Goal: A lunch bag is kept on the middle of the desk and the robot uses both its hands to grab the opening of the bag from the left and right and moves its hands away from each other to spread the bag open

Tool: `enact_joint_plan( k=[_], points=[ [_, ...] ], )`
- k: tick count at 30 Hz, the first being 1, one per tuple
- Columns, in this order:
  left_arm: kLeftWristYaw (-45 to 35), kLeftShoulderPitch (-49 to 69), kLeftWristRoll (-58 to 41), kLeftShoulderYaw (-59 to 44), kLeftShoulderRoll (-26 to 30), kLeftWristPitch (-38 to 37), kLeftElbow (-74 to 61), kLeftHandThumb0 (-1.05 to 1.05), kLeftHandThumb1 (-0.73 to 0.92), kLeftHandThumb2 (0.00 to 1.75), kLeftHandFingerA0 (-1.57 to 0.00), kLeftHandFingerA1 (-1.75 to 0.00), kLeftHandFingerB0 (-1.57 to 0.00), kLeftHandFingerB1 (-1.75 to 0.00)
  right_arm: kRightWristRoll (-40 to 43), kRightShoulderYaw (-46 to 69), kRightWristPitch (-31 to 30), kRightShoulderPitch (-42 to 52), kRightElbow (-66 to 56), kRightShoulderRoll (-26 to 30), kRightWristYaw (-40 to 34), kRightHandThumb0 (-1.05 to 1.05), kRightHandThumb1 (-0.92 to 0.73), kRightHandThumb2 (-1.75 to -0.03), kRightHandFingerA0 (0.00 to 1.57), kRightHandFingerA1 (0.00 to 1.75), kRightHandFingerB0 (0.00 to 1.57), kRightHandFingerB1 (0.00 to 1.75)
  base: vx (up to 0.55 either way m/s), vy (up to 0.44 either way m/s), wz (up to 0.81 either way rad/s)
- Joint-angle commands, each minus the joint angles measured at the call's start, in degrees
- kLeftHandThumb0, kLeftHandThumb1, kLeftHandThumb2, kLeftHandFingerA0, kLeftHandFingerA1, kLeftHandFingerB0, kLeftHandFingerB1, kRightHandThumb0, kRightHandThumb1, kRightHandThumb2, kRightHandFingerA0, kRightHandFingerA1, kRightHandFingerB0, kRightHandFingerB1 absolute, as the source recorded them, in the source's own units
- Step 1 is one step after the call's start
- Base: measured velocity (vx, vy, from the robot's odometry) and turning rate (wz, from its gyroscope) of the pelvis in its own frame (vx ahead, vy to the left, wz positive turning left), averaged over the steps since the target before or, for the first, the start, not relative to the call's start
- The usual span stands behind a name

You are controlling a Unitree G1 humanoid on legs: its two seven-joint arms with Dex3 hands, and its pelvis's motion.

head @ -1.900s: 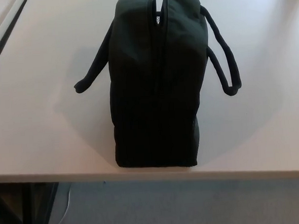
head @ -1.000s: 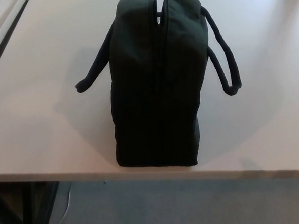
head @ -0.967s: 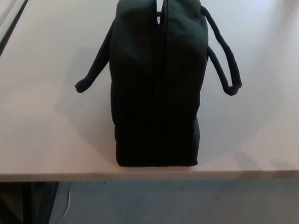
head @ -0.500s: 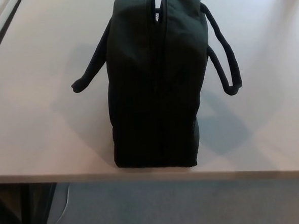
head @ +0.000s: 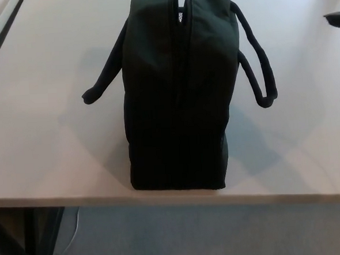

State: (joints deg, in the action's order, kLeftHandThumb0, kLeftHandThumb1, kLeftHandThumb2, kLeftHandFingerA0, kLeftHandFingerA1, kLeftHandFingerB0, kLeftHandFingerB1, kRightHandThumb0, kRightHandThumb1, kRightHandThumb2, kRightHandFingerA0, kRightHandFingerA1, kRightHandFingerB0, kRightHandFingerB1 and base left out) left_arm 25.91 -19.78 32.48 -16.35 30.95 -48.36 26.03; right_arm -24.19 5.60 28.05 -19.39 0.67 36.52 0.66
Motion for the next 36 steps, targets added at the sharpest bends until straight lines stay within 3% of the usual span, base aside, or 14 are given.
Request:
enact_joint_plan(
  k=[1,2,5,6,8,9,12,14,16,17,26,28,29,36],
  points=[
    [21.8,-16.2,26.0,16.9,9.3,2.2,14.4,0.03,0.34,0.85,-0.23,-0.53,-0.18,-0.5,-14.9,-13.7,8.9,-17.3,17.6,3.7,1.6,-0.27,-0.44,-0.54,0.52,0.37,0.53,0.37,0.0,0.0,0.0],
    [21.7,-17.8,26.0,17.9,9.0,2.7,15.2,0.01,0.55,0.56,-0.34,-0.32,-0.26,-0.3,-15.2,-14.6,9.7,-18.8,19.3,3.3,1.0,-0.25,-0.43,-0.53,0.53,0.38,0.54,0.37,0.0,0.0,0.0],
    [22.0,-22.9,26.2,21.0,8.2,4.1,17.1,0.01,0.56,0.56,-0.29,-0.29,-0.19,-0.29,-16.4,-17.6,9.4,-22.7,22.8,2.6,1.2,-0.26,-0.45,-0.54,0.54,0.37,0.53,0.37,0.0,0.0,0.0],
    [22.8,-24.6,26.6,22.2,8.0,4.5,17.8,0.01,0.37,0.86,-0.16,-0.5,-0.06,-0.46,-16.7,-18.5,9.5,-24.2,24.1,2.3,1.2,-0.26,-0.47,-0.55,0.54,0.38,0.52,0.37,0.0,0.0,0.0],
    [24.6,-26.8,27.0,24.1,7.8,4.8,18.9,-0.01,0.58,0.57,-0.28,-0.29,-0.16,-0.29,-16.8,-20.0,9.3,-26.0,25.6,2.1,1.6,-0.27,-0.49,-0.55,0.53,0.37,0.51,0.36,0.0,0.0,0.0],
    [24.7,-28.4,27.3,25.2,7.3,5.4,18.2,-0.04,0.42,0.9,-0.15,-0.49,0.0,-0.45,-17.7,-21.4,9.0,-28.2,27.6,1.9,1.5,-0.26,-0.49,-0.55,0.51,0.37,0.5,0.36,0.0,0.0,0.0],
    [26.3,-30.0,27.6,27.4,7.1,5.9,18.4,-0.04,0.43,0.91,-0.14,-0.49,0.0,-0.44,-18.8,-23.9,8.5,-31.1,31.0,1.6,0.9,-0.26,-0.49,-0.55,0.49,0.36,0.48,0.36,0.0,0.0,0.0],
    [27.9,-30.8,28.0,29.0,7.0,6.1,18.9,-0.06,0.64,0.59,-0.29,-0.3,-0.14,-0.3,-19.4,-25.4,8.5,-32.4,33.0,1.4,-0.2,-0.27,-0.5,-0.55,0.48,0.36,0.47,0.35,0.0,0.0,0.0],
    [29.1,-31.1,28.7,30.7,7.0,6.2,18.8,-0.02,0.41,0.9,-0.15,-0.49,0.0,-0.44,-20.6,-27.2,7.7,-34.4,35.5,0.6,-1.2,-0.3,-0.5,-0.56,0.46,0.35,0.46,0.35,0.0,0.0,0.0],
    [29.9,-31.0,29.1,31.5,7.0,6.3,18.5,-0.05,0.61,0.58,-0.3,-0.3,-0.13,-0.3,-22.0,-28.5,7.3,-35.9,37.0,0.2,-2.4,-0.32,-0.52,-0.56,0.47,0.35,0.45,0.35,0.0,0.0,0.0],
    [34.8,-32.2,30.8,38.6,6.8,6.8,22.4,-0.05,0.59,0.58,-0.33,-0.32,-0.15,-0.29,-23.2,-32.9,7.5,-41.1,44.1,-1.0,-7.4,-0.3,-0.53,-0.57,0.49,0.36,0.48,0.35,0.0,0.0,0.0],
    [35.4,-32.4,30.9,39.9,6.9,6.2,23.1,-0.05,0.59,0.58,-0.33,-0.32,-0.16,-0.3,-23.5,-33.6,7.7,-41.6,44.9,-1.0,-8.4,-0.3,-0.54,-0.57,0.49,0.36,0.47,0.35,0.0,0.0,0.0],
    [37.2,-32.8,32.1,41.6,6.3,6.3,23.9,-0.08,0.4,0.88,-0.22,-0.53,-0.15,-0.49,-23.4,-33.6,7.5,-42.1,45.6,-1.1,-9.2,-0.3,-0.57,-0.58,0.5,0.37,0.47,0.35,0.0,0.0,0.0],
    [42.6,-34.8,34.1,47.5,4.6,6.1,27.2,-0.06,0.39,0.88,-0.2,-0.52,-0.06,-0.47,-24.6,-35.4,6.8,-46.7,49.6,-2.6,-11.8,-0.31,-0.55,-0.57,0.51,0.37,0.48,0.36,0.0,0.0,0.0]
  ],
)
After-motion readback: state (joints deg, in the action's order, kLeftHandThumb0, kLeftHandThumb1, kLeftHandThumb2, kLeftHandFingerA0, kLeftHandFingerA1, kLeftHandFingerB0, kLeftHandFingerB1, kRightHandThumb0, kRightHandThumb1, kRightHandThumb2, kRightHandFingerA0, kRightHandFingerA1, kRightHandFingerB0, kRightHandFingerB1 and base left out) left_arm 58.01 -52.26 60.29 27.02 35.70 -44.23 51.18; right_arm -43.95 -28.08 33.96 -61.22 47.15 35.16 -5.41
